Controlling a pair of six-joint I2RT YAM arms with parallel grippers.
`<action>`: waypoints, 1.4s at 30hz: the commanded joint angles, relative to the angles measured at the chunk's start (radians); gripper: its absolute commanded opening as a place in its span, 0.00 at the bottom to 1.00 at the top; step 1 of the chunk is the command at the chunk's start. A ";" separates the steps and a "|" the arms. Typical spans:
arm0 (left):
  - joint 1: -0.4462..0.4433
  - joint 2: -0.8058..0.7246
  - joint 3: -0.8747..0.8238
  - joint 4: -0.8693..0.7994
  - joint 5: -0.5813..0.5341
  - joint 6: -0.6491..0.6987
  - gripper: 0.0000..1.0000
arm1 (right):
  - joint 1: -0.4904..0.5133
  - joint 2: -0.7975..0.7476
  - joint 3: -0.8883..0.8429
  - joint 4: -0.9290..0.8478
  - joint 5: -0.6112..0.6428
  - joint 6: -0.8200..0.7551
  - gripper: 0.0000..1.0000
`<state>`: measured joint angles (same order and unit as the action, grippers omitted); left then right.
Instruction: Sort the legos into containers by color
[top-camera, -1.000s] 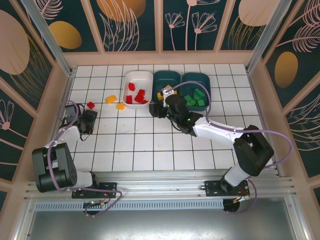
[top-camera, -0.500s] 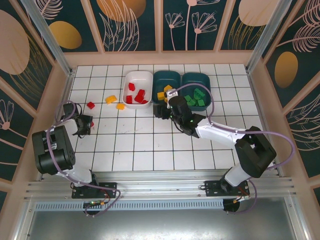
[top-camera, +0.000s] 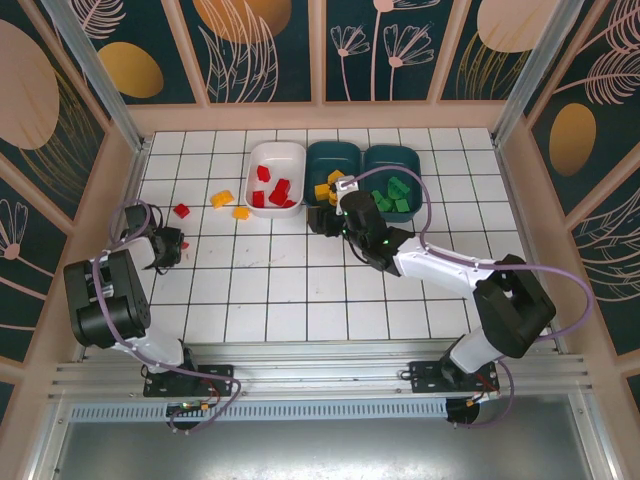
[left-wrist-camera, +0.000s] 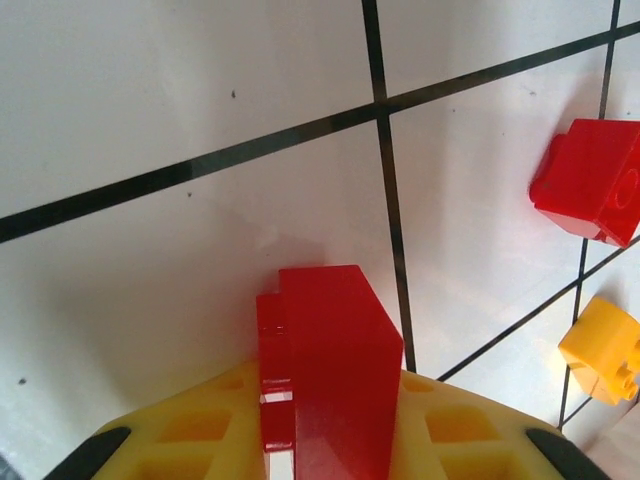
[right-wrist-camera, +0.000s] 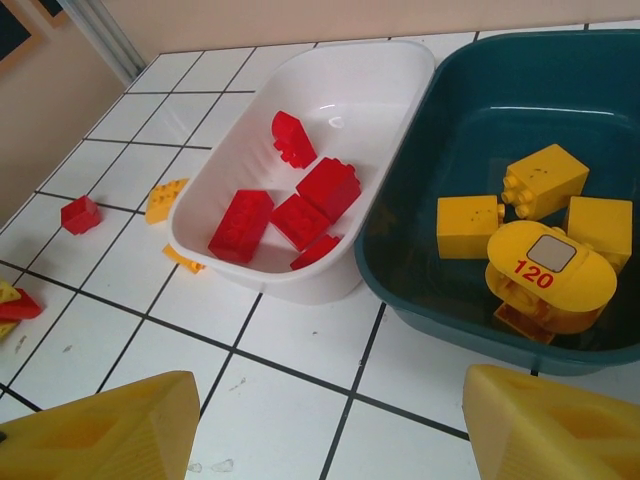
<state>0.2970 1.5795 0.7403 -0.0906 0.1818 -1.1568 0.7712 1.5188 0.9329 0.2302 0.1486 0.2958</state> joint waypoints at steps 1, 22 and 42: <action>-0.033 -0.121 -0.009 -0.013 -0.045 0.013 0.25 | -0.010 -0.034 -0.015 0.035 0.015 0.014 0.71; -0.534 0.498 0.875 -0.224 -0.074 0.343 0.24 | -0.034 -0.095 -0.043 -0.044 0.054 0.025 0.71; -0.271 0.198 0.510 -0.115 -0.247 0.235 0.90 | -0.020 -0.101 -0.091 -0.118 0.103 -0.034 0.71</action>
<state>-0.0875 1.7729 1.3087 -0.2169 -0.0067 -0.8413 0.7460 1.4422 0.8608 0.1421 0.2077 0.2920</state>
